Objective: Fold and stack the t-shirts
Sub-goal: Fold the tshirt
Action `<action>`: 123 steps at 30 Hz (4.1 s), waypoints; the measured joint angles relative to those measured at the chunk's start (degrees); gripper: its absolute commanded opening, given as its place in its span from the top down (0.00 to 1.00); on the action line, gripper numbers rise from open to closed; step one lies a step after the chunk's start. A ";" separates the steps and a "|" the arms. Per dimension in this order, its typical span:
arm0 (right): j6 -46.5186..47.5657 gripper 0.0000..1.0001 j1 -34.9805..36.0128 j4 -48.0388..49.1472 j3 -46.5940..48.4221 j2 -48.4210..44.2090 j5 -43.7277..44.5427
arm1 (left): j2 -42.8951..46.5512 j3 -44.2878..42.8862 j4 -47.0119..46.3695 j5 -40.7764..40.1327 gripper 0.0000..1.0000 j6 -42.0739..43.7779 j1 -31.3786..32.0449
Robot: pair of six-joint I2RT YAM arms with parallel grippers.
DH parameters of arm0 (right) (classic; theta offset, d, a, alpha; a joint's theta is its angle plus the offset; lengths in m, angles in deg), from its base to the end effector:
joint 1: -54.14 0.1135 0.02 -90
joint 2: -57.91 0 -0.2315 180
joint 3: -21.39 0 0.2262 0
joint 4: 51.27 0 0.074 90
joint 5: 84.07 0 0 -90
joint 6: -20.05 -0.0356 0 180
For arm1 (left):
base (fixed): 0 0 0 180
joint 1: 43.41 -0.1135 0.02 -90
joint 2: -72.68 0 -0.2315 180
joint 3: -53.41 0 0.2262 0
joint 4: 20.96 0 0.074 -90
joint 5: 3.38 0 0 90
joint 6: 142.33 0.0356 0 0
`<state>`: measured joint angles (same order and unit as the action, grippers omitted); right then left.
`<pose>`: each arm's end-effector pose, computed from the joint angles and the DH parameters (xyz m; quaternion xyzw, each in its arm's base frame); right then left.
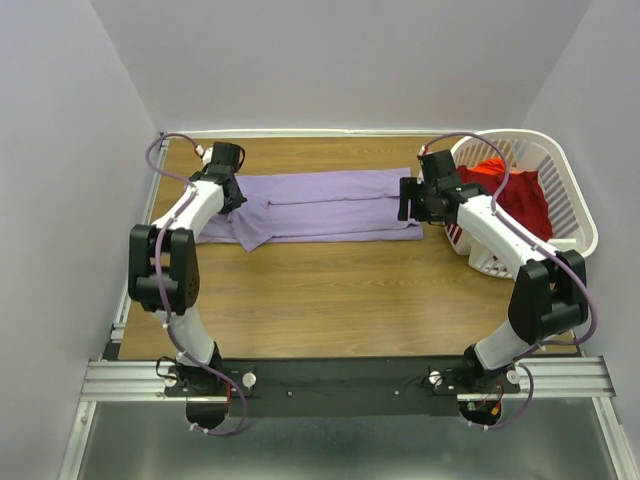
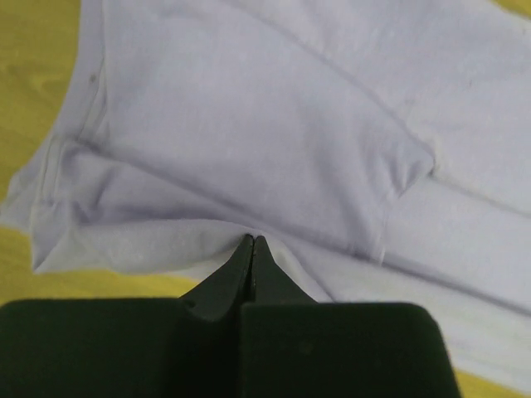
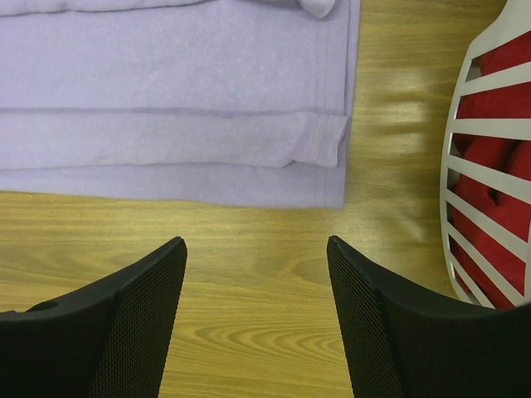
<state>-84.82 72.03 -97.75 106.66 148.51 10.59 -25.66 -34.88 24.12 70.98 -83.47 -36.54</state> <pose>0.3010 0.0941 0.2379 -0.0116 0.9442 0.0553 0.3244 0.3369 -0.0309 0.2142 -0.2385 0.9155 0.0261 0.3229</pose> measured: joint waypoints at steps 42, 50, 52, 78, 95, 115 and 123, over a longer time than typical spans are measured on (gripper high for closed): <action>3.39 0.21 0.02 3.13 -0.31 5.68 -11.28 | -21.38 -20.44 -7.34 -1.86 1.00 1.49 -1.03; 5.05 0.00 1.60 4.63 0.00 7.74 -14.97 | -21.35 -19.87 -9.94 -1.53 1.00 -1.33 -2.71; 5.49 0.00 2.21 5.05 0.46 8.72 -16.41 | -21.35 -19.87 -10.43 -1.44 1.00 -1.79 -3.08; 5.49 0.00 3.13 8.57 4.57 16.46 -12.74 | -15.23 -13.55 -13.55 -0.33 0.36 -1.53 -4.48; 2.75 0.00 3.10 10.91 4.46 20.72 -6.82 | -3.58 11.85 -16.72 2.95 0.69 -1.92 -11.87; -0.74 0.00 2.99 3.96 -12.33 4.50 -4.39 | 13.14 29.70 -14.32 7.45 0.65 -1.25 -19.34; 2.43 0.03 12.57 -0.39 0.76 4.07 -5.55 | 24.24 26.64 -14.14 11.96 0.61 -1.97 -15.15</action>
<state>-82.39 84.60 -98.14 107.43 152.58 5.04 -1.43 -8.23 9.97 82.94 -85.43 -51.68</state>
